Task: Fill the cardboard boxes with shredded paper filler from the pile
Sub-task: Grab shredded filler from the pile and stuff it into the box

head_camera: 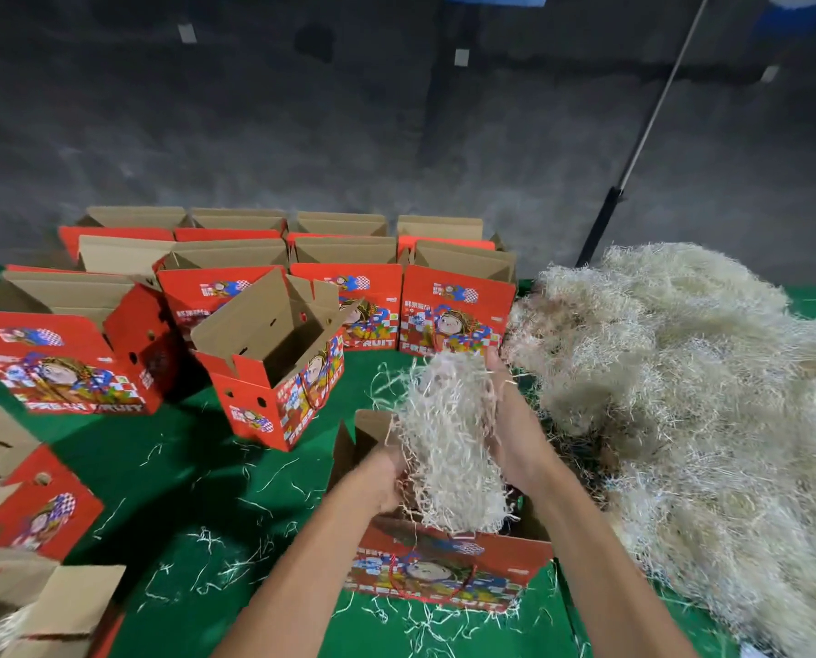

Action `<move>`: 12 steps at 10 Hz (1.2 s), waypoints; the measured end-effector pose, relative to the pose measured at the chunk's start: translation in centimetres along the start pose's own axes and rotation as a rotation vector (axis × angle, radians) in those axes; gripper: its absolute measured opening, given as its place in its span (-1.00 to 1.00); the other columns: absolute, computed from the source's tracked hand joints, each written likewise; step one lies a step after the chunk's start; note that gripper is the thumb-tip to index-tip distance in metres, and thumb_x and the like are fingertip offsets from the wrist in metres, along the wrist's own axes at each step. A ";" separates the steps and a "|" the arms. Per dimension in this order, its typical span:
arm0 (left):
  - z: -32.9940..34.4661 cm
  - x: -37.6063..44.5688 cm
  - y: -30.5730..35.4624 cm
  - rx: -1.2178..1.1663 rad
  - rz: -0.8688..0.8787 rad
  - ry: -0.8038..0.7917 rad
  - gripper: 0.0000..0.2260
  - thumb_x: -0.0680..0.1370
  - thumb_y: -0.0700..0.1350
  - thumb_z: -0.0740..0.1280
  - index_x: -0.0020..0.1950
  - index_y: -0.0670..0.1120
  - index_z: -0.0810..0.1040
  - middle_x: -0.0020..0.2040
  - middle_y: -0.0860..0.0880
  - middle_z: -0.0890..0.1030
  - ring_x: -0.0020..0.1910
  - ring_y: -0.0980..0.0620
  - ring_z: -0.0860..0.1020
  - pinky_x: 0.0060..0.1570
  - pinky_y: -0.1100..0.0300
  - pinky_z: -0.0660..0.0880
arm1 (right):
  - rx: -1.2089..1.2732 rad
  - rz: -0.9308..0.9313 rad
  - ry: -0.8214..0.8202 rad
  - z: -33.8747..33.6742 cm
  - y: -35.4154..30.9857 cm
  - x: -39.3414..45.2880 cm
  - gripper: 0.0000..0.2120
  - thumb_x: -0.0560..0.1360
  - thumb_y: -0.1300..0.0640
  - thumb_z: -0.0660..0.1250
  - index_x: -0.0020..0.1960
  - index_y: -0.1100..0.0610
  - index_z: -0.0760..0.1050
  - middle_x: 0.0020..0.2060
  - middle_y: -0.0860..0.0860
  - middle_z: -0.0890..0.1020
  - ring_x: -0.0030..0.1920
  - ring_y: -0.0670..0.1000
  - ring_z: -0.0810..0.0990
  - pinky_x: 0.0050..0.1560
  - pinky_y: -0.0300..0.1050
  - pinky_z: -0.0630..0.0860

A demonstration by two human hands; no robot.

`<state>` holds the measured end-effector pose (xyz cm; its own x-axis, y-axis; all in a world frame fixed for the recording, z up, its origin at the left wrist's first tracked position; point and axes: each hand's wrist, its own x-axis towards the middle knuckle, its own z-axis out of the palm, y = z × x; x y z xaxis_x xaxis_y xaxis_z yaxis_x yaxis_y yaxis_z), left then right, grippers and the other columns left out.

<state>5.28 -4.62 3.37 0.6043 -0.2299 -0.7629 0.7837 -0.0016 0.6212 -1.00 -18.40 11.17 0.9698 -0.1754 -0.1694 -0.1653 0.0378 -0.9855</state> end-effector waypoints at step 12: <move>2.2 -11.1 12.1 0.276 0.921 0.338 -0.09 0.30 0.54 0.30 0.36 -0.14 0.40 -0.14 0.12 0.51 -0.06 0.11 0.54 -0.10 0.18 0.37 | -0.604 0.571 0.133 -2.0 9.8 -0.8 -0.77 0.64 0.38 0.12 0.24 0.29 0.44 -0.11 0.09 0.55 0.06 0.05 0.58 0.19 -0.20 0.42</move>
<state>7.80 -4.25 19.75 0.9983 0.0316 0.0482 -0.0411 -0.1969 0.9796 -3.72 -19.87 1.59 0.6854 -0.4045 -0.6055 -0.7281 -0.3705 -0.5767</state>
